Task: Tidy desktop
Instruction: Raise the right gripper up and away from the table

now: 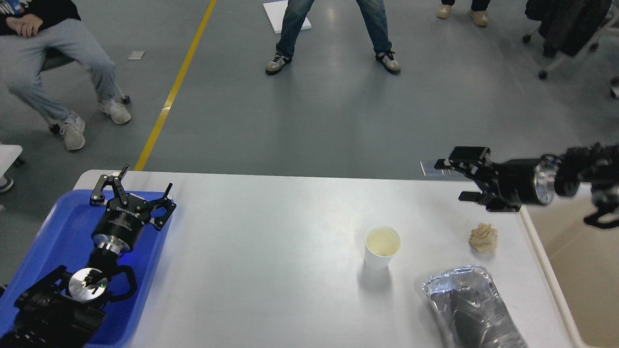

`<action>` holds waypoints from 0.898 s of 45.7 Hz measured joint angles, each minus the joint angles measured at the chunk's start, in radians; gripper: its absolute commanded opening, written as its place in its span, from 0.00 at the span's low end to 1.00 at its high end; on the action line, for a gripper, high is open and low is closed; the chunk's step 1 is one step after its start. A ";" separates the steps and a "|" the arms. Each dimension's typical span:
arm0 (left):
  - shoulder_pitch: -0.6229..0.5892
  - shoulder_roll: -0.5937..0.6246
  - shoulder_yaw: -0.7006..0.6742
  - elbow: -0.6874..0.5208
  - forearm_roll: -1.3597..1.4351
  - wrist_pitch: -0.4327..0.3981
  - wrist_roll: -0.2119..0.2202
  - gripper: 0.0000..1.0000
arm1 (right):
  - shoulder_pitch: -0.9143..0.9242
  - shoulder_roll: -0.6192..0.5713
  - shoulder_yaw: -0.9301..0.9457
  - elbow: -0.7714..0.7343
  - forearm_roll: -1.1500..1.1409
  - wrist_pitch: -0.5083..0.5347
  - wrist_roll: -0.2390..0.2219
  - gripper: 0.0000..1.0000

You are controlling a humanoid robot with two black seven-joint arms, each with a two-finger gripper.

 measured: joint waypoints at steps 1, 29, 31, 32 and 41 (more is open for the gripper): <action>0.000 0.000 0.000 0.000 0.000 0.000 0.000 1.00 | 0.024 0.017 -0.022 0.000 -0.001 0.021 0.000 1.00; 0.001 0.000 0.000 0.000 0.000 0.000 0.000 1.00 | 0.424 0.480 -0.292 0.007 -0.097 0.331 -0.260 1.00; 0.001 0.000 0.000 0.000 0.000 0.000 0.000 1.00 | 0.436 0.488 -0.289 0.010 -0.095 0.331 -0.291 1.00; 0.001 0.000 0.000 0.000 0.000 0.000 0.000 1.00 | 0.446 0.491 -0.287 0.011 -0.089 0.332 -0.315 1.00; 0.001 0.000 -0.001 0.000 -0.001 0.000 -0.002 1.00 | 0.475 0.460 -0.271 0.014 -0.040 0.332 -0.386 1.00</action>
